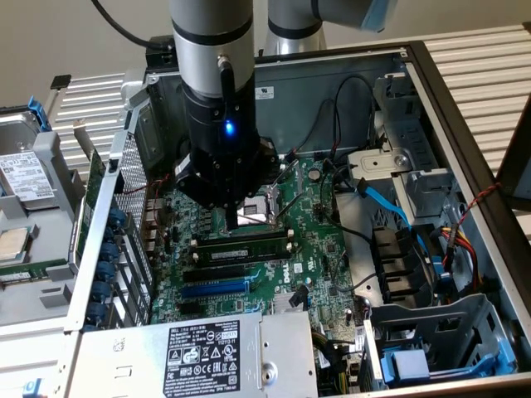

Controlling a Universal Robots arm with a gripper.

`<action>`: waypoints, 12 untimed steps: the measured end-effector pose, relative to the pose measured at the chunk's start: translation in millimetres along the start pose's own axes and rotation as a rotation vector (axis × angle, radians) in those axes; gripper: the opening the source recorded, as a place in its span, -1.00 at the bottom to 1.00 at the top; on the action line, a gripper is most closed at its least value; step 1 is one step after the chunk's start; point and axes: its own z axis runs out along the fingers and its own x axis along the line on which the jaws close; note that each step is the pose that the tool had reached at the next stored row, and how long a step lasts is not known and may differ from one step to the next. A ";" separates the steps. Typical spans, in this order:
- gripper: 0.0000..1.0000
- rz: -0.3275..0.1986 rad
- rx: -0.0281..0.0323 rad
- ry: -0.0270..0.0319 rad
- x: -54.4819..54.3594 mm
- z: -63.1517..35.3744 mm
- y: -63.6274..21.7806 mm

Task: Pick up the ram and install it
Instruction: 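Press down the ram until it locks into place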

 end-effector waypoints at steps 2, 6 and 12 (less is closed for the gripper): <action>-0.79 0.000 0.0001 0.0001 -8.7 -1.2 -1.5; -0.79 0.000 0.0001 0.0000 -25.2 -2.1 -4.0; -0.79 0.000 -0.0001 0.0000 -31.0 -2.4 -5.0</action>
